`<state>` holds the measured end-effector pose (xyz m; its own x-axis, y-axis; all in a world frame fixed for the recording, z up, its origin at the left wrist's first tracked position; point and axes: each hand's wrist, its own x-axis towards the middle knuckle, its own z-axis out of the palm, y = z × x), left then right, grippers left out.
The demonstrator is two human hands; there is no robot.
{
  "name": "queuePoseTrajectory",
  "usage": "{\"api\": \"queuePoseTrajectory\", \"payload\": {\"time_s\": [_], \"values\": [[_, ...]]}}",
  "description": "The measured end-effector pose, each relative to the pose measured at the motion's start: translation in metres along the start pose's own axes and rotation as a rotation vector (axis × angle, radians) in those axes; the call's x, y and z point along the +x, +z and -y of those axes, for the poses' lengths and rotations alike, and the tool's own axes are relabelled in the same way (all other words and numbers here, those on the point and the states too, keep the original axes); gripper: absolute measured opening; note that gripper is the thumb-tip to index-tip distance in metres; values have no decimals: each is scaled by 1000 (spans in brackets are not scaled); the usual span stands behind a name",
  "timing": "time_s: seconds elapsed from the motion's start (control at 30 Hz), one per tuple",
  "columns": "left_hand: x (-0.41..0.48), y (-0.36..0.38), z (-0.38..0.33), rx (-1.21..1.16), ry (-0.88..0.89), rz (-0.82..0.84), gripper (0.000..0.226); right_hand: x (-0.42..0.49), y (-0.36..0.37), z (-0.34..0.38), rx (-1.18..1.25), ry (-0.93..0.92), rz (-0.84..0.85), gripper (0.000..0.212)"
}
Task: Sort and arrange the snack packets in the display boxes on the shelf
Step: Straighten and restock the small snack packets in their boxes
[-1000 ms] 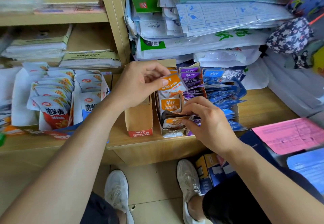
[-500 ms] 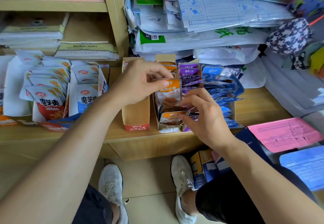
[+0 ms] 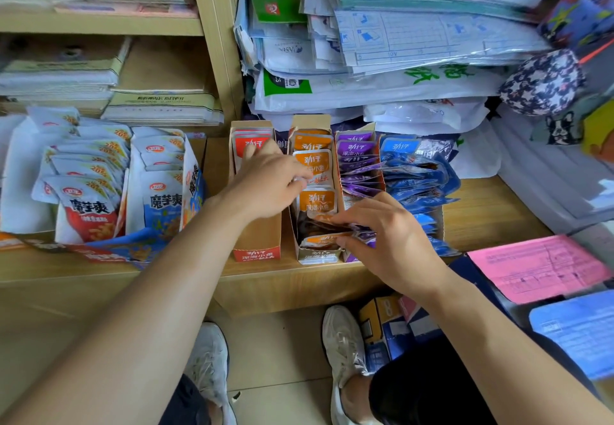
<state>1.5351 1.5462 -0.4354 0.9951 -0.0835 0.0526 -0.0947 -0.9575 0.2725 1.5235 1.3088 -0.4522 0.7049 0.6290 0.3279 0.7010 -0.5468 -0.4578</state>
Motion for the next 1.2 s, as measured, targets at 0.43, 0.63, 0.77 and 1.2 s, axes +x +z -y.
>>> {"api": "queuePoseTrajectory", "payload": {"time_s": [0.43, 0.63, 0.77, 1.2], "values": [[7, 10, -8, 17, -16, 78, 11, -2, -9, 5, 99, 22, 115, 30], [5, -14, -6, -233, -86, -223, 7, 0, -9, 4, 117, 48, 125, 29], [-1, -25, -4, -592, 17, -35, 9, 3, -6, 6, 93, 12, 39, 32], [2, -1, 4, -30, -22, -58, 31, 5, 1, 8, 62, 73, -4, 46]]}}
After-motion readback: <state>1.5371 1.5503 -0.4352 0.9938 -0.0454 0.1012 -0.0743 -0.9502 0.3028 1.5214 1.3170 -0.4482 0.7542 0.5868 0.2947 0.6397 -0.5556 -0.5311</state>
